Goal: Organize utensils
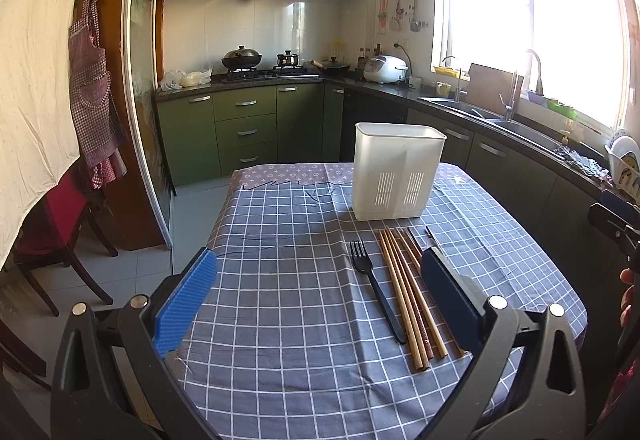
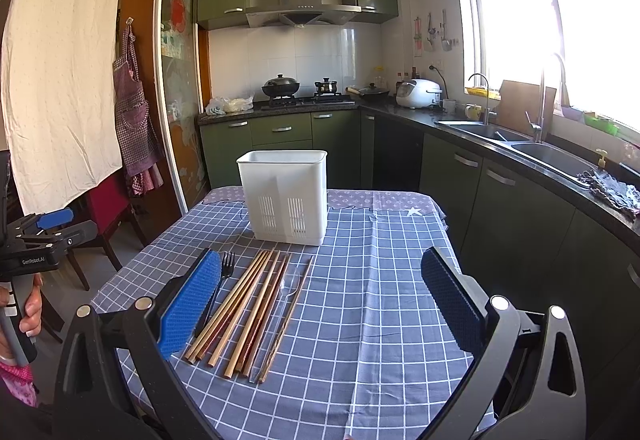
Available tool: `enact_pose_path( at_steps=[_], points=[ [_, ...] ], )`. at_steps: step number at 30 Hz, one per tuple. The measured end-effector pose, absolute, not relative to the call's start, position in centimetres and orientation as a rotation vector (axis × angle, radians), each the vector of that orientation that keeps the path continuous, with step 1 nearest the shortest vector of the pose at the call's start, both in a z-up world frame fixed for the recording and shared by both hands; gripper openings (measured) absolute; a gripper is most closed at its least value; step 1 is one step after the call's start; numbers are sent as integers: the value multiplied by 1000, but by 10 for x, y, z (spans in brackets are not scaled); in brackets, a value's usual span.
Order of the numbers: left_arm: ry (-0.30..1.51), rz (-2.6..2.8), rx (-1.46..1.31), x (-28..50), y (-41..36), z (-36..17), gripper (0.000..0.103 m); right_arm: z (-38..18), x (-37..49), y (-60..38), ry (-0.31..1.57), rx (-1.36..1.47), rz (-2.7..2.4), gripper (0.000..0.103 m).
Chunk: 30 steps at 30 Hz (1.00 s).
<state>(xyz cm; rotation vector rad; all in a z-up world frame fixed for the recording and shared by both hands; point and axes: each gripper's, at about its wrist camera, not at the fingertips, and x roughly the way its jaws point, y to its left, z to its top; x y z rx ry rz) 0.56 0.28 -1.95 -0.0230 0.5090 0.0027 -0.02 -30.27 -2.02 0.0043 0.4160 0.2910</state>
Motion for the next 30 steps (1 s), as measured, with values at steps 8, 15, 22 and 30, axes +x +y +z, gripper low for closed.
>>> enact_pose_path(
  at_steps=[8, 15, 22, 30],
  points=[
    [512, 2, -22, 6, 3, -21, 97, -21, 0, -303, 419, 3, 290, 99],
    [513, 4, -21, 6, 3, -23, 97, -21, 1, -304, 423, 2, 288, 99],
    [514, 5, -21, 7, 3, -21, 97, -21, 2, -303, 426, 2, 286, 99],
    [536, -3, -19, 12, 1, -26, 97, -24, 7, -303, 442, 4, 286, 99]
  ],
)
